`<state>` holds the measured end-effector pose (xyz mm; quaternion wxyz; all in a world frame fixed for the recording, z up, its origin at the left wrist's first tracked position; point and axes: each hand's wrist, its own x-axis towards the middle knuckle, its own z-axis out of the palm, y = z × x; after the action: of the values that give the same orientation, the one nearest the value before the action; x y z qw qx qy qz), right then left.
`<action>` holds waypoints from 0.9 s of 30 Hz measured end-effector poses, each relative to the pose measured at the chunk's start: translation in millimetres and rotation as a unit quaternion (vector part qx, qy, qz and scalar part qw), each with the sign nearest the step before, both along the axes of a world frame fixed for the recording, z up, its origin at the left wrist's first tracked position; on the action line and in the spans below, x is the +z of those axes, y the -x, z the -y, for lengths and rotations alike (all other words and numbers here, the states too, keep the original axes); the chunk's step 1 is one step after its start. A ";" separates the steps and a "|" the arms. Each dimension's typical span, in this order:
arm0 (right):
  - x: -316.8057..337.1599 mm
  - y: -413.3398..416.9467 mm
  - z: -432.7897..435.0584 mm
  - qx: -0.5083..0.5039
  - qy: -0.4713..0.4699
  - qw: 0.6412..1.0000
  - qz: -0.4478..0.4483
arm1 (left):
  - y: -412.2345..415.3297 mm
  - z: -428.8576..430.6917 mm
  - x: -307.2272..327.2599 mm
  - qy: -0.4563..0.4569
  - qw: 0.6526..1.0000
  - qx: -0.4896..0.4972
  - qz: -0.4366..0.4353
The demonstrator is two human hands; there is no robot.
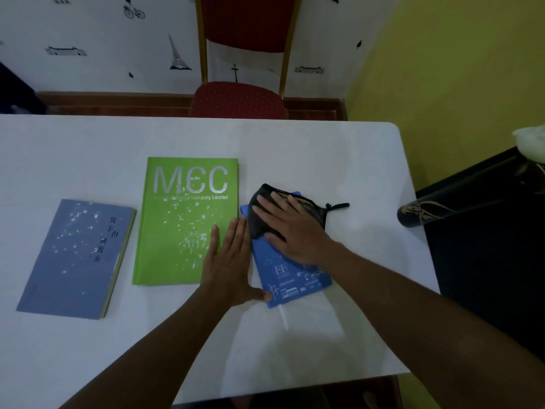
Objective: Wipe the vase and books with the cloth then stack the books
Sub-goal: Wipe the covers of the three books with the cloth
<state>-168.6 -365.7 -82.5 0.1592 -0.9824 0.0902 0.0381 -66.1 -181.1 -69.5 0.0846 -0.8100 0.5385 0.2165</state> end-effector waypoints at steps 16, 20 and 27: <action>2.1 119.3 -117.5 -0.120 -0.191 0.970 0.096 | -2.0 -6.2 0.6 0.040 0.999 -0.009 -0.004; 23.4 103.9 -127.6 -0.244 -0.231 0.932 0.138 | -8.7 -24.9 3.3 0.109 0.991 -0.073 -0.004; 62.8 -5.5 -130.5 -0.370 -0.205 0.866 0.267 | -73.2 -97.7 10.9 0.171 0.984 0.047 0.013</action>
<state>-163.1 -235.2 -19.6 0.3777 -0.7947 0.3913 -0.2694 7.1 -83.4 -58.6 -0.0581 -0.8396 0.5277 0.1147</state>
